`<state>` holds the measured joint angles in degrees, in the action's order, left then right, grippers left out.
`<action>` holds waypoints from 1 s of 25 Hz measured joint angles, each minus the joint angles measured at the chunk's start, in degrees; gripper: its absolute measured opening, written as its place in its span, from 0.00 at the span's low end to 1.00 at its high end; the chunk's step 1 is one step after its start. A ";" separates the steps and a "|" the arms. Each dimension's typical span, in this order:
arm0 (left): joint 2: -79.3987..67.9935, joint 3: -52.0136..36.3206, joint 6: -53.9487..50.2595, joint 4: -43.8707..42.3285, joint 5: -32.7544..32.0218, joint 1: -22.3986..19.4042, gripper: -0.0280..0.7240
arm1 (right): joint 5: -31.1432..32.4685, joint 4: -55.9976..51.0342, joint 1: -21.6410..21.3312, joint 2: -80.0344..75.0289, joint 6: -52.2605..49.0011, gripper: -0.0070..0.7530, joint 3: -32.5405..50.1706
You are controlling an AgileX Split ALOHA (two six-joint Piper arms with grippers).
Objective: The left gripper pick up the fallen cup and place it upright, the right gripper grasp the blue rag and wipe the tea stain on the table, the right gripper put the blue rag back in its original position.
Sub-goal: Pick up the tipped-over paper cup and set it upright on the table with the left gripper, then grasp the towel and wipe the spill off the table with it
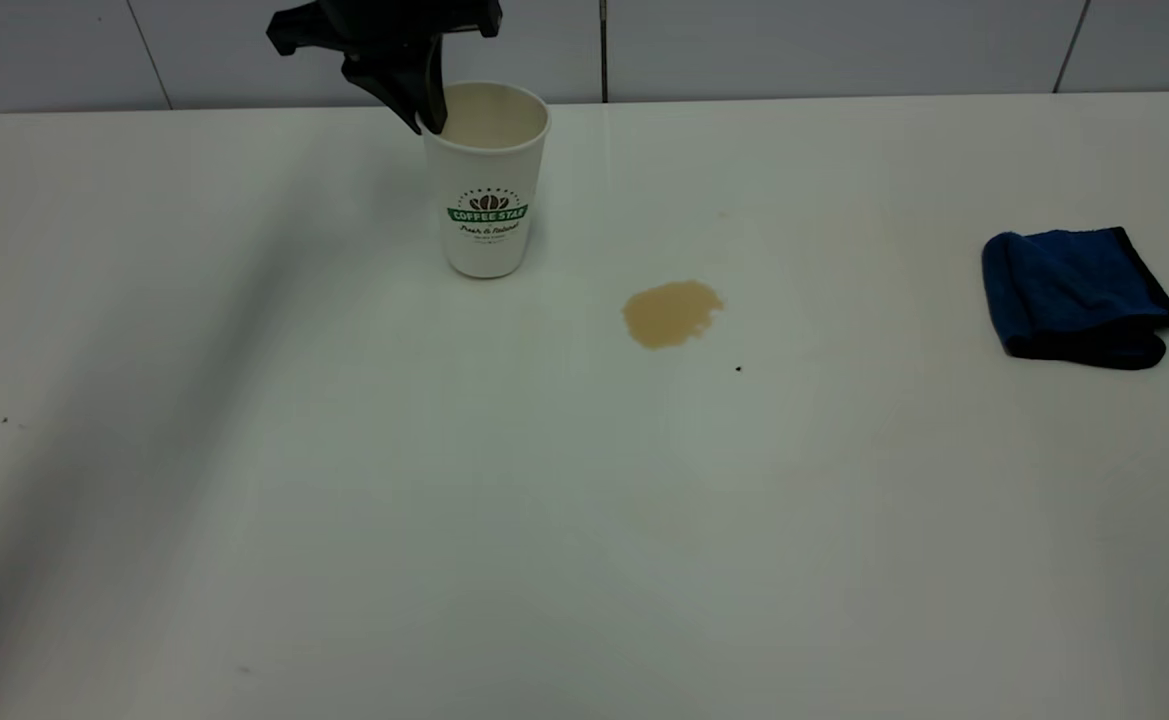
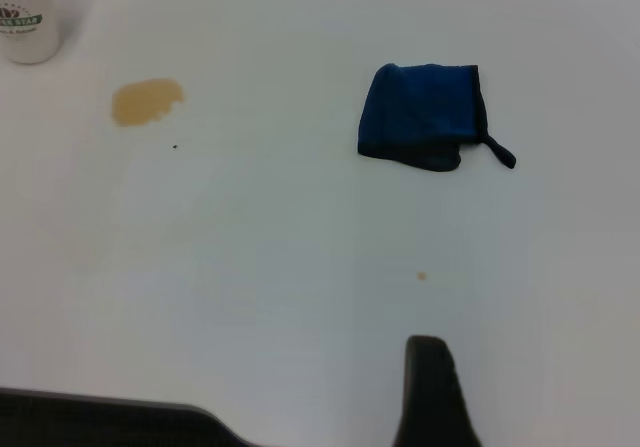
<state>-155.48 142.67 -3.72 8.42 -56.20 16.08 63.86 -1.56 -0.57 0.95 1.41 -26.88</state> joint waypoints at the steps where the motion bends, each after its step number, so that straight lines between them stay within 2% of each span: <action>1: 0.00 0.00 0.21 0.21 0.31 0.00 0.12 | 0.00 0.00 0.00 0.00 0.00 0.73 0.00; 5: 0.00 0.00 1.71 0.37 0.84 0.00 0.16 | 0.00 0.00 0.00 0.00 0.00 0.73 0.00; 8: 0.00 0.00 1.96 0.49 0.84 0.00 0.25 | 0.00 0.00 0.00 0.00 0.00 0.73 0.00; 10: -0.02 0.00 2.08 0.50 0.84 0.00 0.35 | 0.00 0.00 0.00 0.00 0.00 0.73 0.00; 15: -0.02 0.06 3.72 0.61 0.61 -0.04 0.71 | 0.00 0.00 0.00 0.00 0.00 0.73 0.00; 17: -0.07 1.23 4.26 0.66 -0.85 -0.11 0.85 | 0.00 0.00 0.00 0.00 0.00 0.73 0.00; 19: -0.07 4.05 4.88 0.43 -3.52 -0.16 0.94 | 0.00 0.00 0.00 0.00 0.00 0.73 0.00; 22: -0.07 9.86 5.09 -1.41 -8.33 -0.21 0.97 | 0.00 0.00 0.00 0.00 0.00 0.73 0.00; 23: -0.07 12.31 5.09 -2.49 -10.57 -0.21 0.97 | 0.00 0.00 0.00 0.00 0.00 0.73 0.00; 25: -0.07 17.30 5.09 -4.88 -10.73 -0.21 0.93 | 0.00 0.00 0.00 0.00 0.00 0.73 0.00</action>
<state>-155.55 159.98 1.37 3.55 -66.93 15.87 63.86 -1.56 -0.57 0.95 1.41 -26.88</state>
